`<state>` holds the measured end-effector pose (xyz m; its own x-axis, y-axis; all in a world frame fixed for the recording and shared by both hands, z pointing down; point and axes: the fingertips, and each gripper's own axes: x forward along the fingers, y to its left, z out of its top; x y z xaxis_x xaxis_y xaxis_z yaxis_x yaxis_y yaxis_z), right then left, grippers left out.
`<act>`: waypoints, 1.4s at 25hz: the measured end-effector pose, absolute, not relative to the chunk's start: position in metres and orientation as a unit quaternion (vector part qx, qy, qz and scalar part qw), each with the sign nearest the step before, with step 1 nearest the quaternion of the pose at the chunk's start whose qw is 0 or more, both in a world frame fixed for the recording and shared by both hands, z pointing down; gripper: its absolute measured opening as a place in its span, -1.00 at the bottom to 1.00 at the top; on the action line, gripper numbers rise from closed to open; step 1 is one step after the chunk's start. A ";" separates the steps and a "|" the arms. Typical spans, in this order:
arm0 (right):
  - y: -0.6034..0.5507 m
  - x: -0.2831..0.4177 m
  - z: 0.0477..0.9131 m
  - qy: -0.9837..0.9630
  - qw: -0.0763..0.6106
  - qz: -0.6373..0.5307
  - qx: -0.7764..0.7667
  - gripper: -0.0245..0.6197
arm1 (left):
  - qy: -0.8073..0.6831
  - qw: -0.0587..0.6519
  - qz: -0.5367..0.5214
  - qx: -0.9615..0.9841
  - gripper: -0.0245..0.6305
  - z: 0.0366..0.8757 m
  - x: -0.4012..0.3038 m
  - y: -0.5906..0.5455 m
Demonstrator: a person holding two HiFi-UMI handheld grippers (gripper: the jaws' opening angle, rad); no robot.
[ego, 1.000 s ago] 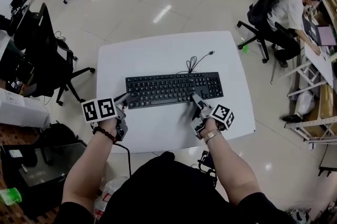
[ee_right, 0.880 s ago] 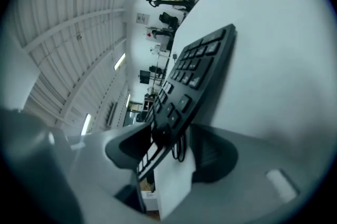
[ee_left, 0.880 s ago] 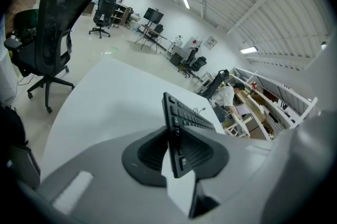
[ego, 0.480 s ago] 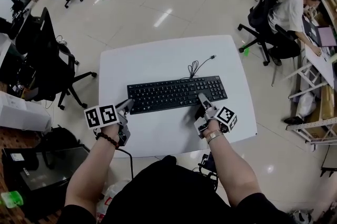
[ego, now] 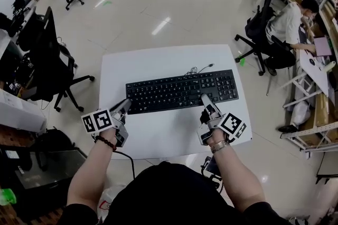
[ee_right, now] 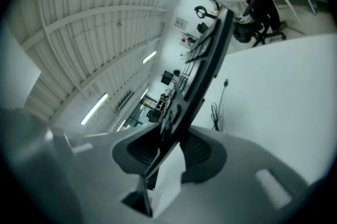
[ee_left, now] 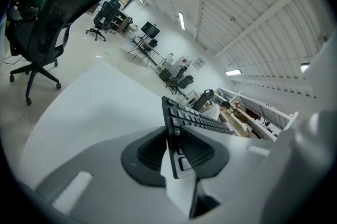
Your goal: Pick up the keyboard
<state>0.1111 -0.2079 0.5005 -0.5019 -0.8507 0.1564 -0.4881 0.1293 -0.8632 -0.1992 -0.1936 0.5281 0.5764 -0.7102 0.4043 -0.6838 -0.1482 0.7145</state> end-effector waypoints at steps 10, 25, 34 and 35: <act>-0.201 0.099 0.409 0.795 0.157 -0.368 -0.457 -0.56 | -0.451 0.421 -0.081 0.783 -0.66 0.491 -0.200 -0.200; -0.194 0.097 0.389 0.809 0.159 -0.337 -0.455 -0.56 | -0.451 0.404 -0.096 0.790 -0.66 0.478 -0.200 -0.199; -0.192 0.096 0.383 0.812 0.155 -0.325 -0.460 -0.56 | -0.447 0.406 -0.098 0.791 -0.66 0.478 -0.200 -0.199; -0.192 0.096 0.383 0.811 0.155 -0.326 -0.460 -0.56 | -0.447 0.405 -0.098 0.791 -0.66 0.478 -0.200 -0.200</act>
